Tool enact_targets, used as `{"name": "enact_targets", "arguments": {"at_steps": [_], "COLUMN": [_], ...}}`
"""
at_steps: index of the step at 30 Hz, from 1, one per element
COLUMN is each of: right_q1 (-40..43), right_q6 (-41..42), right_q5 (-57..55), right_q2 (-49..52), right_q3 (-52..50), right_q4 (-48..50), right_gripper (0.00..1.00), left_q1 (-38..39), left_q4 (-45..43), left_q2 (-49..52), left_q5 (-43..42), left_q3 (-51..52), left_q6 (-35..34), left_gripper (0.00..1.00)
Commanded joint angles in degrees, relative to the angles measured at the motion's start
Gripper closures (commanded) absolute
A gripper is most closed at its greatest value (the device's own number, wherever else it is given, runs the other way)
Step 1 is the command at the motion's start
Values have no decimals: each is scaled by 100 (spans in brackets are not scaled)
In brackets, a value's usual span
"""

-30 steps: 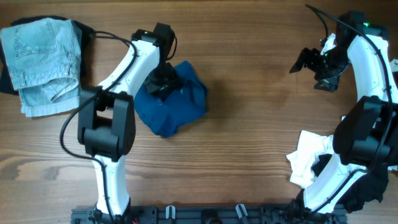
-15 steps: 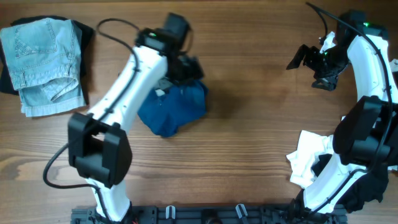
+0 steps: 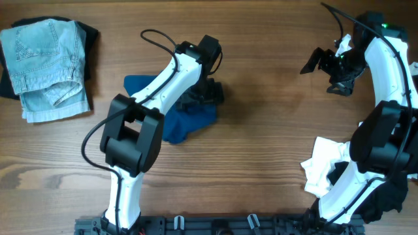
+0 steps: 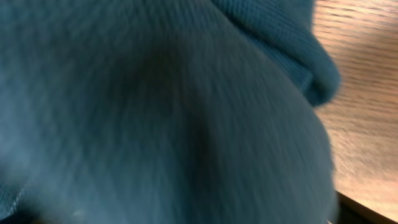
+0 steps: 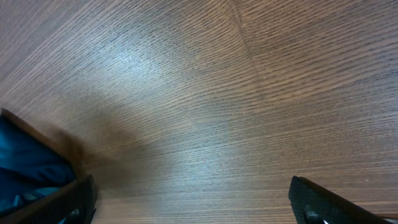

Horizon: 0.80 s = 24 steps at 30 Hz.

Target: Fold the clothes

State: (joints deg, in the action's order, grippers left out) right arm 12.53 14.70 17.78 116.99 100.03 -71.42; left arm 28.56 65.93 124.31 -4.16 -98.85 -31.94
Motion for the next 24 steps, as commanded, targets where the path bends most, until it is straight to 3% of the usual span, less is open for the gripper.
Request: {"name": "enact_targets", "arguments": {"at_steps": [1, 9, 14, 15, 24], "right_q1": [-9, -9, -9, -9, -9], "right_q6": [-116, -122, -120, -120, -146], "right_q5": [76, 74, 74, 76, 76], "right_q2": [-96, -96, -96, -96, -96], "right_q3": [116, 116, 116, 116, 116], "right_q4": [-2, 39, 74, 74, 42], "right_gripper": [0, 0, 0, 0, 0], "left_q1": [-7, 223, 505, 608, 170], "left_q4": [-260, -527, -380, -304, 455], "left_q2": [111, 105, 105, 105, 393], "left_q5": [107, 105, 133, 503, 398], "left_q3": [20, -160, -713, -1075, -1147], "left_q6": [304, 326, 326, 323, 262], "left_gripper": [0, 0, 1, 1, 0]}}
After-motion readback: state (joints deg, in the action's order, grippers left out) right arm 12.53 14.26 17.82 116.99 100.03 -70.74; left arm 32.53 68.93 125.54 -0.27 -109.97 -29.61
